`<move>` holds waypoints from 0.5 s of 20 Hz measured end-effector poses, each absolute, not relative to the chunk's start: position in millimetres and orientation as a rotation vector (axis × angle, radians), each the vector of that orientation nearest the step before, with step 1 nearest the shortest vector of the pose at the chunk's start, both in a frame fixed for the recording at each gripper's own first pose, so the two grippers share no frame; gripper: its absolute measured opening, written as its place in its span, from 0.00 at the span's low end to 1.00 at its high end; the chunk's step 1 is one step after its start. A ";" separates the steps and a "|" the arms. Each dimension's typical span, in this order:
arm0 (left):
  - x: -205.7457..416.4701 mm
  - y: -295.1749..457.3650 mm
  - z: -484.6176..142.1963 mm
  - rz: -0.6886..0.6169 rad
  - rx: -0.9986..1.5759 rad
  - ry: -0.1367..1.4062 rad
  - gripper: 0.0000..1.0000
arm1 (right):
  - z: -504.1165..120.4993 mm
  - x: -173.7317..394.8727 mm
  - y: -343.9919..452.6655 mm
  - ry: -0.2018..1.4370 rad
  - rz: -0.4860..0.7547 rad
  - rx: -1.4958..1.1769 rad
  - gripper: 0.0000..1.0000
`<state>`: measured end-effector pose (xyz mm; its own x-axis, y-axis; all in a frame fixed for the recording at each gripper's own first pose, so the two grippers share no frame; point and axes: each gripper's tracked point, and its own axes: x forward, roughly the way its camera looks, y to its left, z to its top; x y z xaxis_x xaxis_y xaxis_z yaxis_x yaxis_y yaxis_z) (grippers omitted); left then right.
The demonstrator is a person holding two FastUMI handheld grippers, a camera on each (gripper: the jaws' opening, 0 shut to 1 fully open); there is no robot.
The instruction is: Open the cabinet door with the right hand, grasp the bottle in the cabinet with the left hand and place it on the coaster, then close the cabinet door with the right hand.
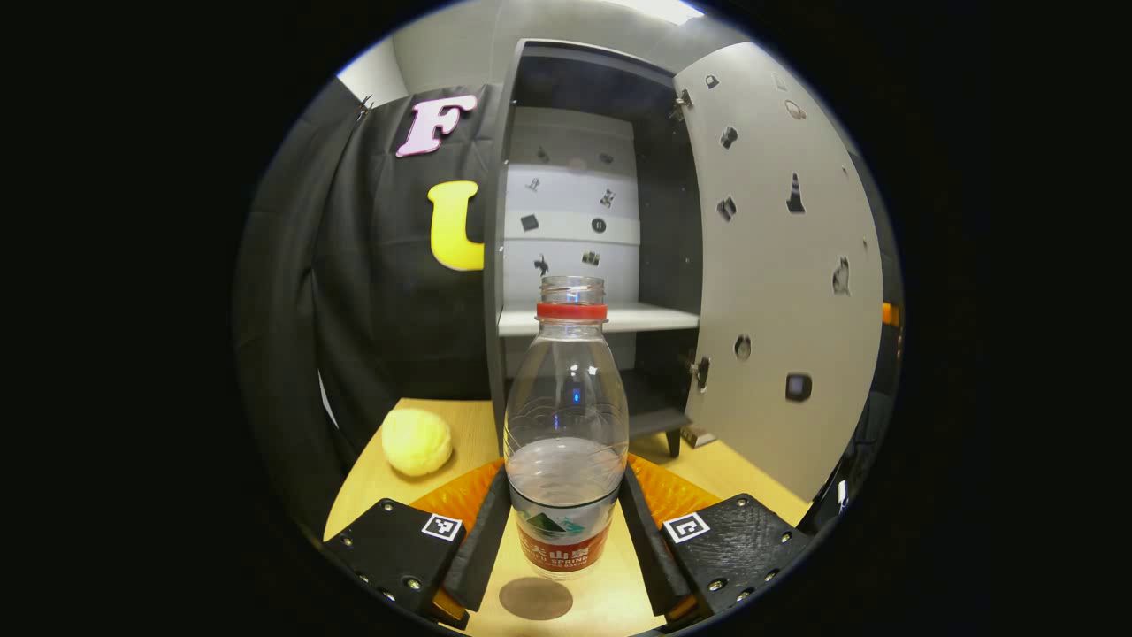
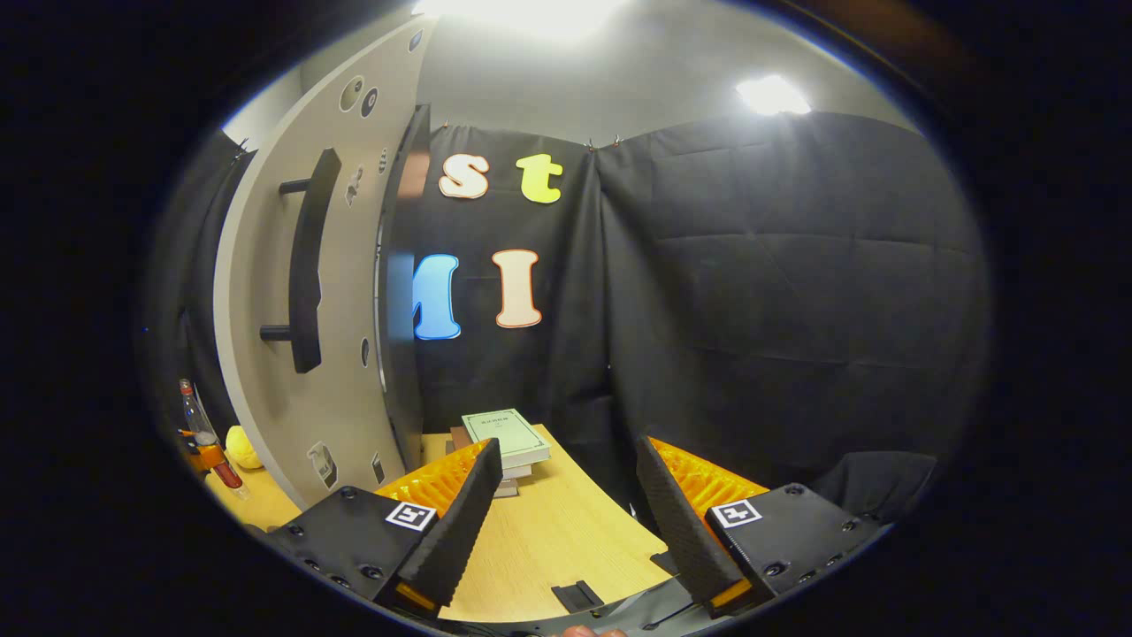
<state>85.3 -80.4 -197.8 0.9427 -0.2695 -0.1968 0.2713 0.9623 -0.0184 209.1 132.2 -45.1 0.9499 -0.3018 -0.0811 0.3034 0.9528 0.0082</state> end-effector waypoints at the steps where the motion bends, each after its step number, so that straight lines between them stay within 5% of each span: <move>1: 82.7 -76.3 -214.5 -0.276 0.020 0.218 0.63 | -46.6 210.1 135.4 0.089 -0.299 0.021 0.91; 10: 79.6 -57.0 -304.6 -0.210 0.040 0.221 0.65 | -40.4 217.7 148.3 0.111 -0.253 -0.002 0.98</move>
<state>79.6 -57.0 -304.6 0.9538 -0.2023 -0.2221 0.2111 0.9773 0.0164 217.7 148.3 -40.4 0.9622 -0.2496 -0.1093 0.2494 0.9683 -0.0157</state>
